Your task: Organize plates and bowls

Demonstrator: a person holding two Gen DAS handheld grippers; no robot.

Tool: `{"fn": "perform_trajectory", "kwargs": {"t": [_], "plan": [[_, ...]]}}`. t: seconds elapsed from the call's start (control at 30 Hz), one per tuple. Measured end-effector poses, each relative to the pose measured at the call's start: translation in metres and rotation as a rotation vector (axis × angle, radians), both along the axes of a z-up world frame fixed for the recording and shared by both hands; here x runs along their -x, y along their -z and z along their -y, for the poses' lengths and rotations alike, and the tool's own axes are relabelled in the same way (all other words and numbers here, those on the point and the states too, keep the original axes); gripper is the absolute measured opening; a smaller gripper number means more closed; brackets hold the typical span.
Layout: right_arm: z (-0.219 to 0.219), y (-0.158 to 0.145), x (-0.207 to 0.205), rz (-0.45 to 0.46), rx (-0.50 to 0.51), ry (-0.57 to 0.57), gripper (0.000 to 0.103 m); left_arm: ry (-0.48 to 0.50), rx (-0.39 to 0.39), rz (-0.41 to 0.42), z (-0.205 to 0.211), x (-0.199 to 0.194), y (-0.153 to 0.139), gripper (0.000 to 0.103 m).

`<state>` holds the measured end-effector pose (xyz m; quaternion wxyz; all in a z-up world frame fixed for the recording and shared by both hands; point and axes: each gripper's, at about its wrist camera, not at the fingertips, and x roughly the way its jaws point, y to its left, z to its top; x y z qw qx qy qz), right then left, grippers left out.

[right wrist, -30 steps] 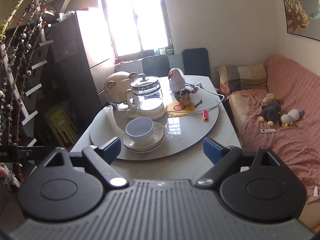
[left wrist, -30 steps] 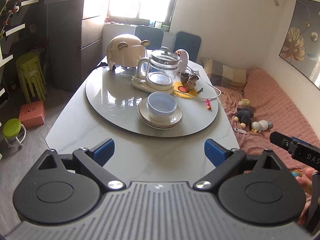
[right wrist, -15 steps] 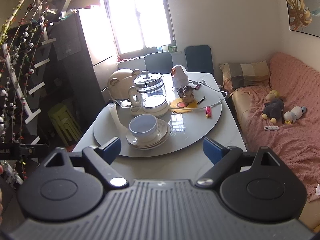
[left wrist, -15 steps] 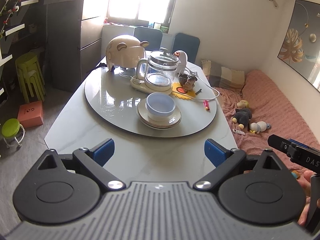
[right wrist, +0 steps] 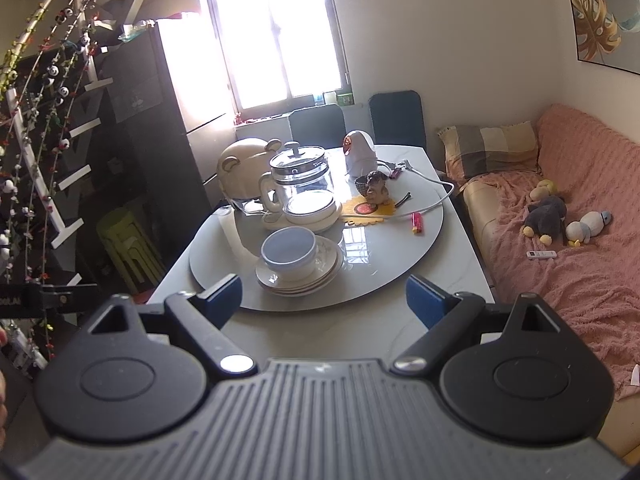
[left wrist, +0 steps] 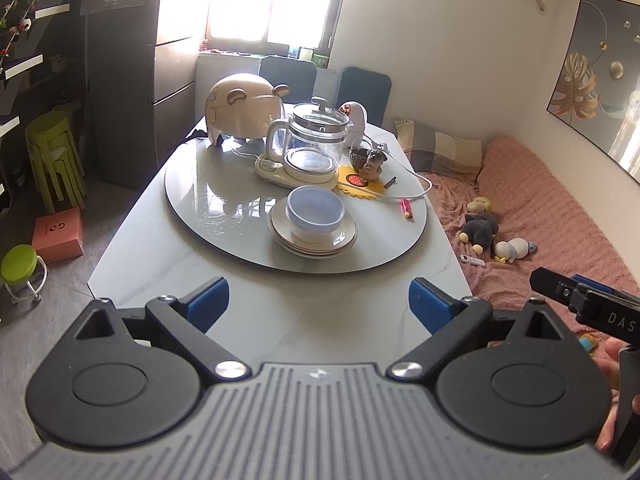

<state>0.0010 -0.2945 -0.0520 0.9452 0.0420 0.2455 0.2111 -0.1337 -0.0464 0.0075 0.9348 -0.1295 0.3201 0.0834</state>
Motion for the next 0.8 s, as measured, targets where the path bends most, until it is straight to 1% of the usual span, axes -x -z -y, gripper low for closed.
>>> {"fn": "perform_trajectory", "kwargs": {"t": [0.37, 0.57, 0.8], "plan": [[0.0012, 0.0017, 0.0031, -0.002, -0.001, 0.002, 0.09, 0.017, -0.008, -0.007, 0.0003, 0.0016, 0.0016, 0.098], [0.0019, -0.0004, 0.0061, 0.007, 0.002, -0.006, 0.09, 0.015, -0.01, 0.007, 0.0007, 0.0022, 0.0002, 0.098], [0.0029, -0.0002, 0.0078, 0.005, 0.005, -0.007, 0.09, 0.017, -0.014, 0.006, 0.0023, 0.0032, -0.0004, 0.099]]}}
